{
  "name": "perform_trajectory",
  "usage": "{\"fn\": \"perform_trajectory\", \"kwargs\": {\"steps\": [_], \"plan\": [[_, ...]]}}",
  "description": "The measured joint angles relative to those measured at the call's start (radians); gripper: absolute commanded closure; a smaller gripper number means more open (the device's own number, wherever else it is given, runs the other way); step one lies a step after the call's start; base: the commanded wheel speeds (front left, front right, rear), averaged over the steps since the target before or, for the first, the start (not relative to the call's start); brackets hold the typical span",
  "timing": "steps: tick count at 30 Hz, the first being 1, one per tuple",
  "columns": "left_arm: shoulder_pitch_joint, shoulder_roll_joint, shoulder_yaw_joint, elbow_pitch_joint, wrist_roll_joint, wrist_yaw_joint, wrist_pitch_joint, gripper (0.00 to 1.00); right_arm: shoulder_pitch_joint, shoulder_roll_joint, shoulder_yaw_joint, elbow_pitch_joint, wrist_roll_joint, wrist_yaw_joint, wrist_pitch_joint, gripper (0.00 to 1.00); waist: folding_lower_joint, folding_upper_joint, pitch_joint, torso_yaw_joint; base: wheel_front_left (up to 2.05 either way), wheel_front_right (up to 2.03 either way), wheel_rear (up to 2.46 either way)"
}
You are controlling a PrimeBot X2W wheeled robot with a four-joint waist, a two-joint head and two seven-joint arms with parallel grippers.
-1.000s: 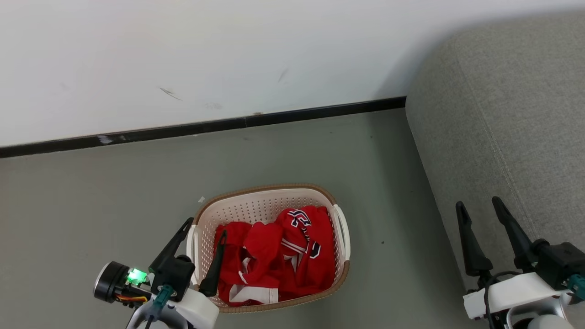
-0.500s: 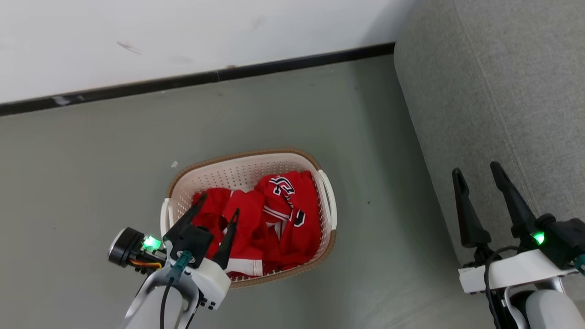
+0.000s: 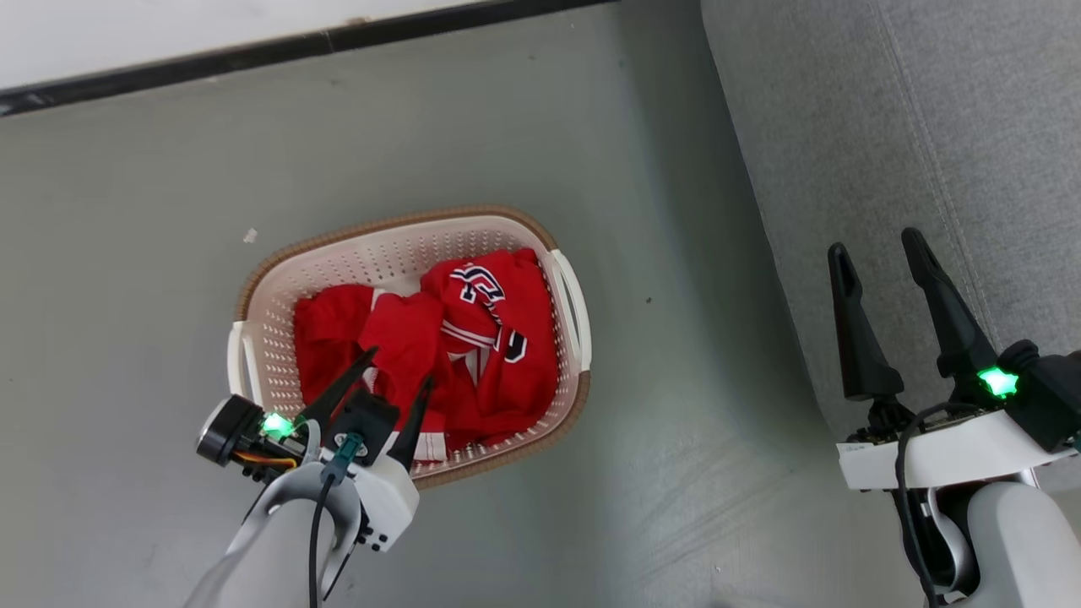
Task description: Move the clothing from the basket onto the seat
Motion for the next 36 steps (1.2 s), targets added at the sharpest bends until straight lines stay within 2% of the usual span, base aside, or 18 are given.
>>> {"fn": "perform_trajectory", "kwargs": {"steps": [20, 36], "plan": [[-0.195, 0.028, 0.016, 0.142, 0.038, 0.023, 0.003, 0.00, -0.124, 0.000, 0.036, -0.013, 0.041, 0.000, -0.002, 0.00, 0.0000, 0.0000, 0.190, -0.078, 0.00, 0.00, 0.00], [-0.307, 0.045, 0.035, 0.235, 0.046, 0.041, 0.012, 0.00, -0.213, -0.001, 0.056, -0.012, 0.074, 0.000, -0.002, 0.00, 0.0000, 0.0000, 0.294, -0.125, 0.00, 0.00, 0.00]]}}
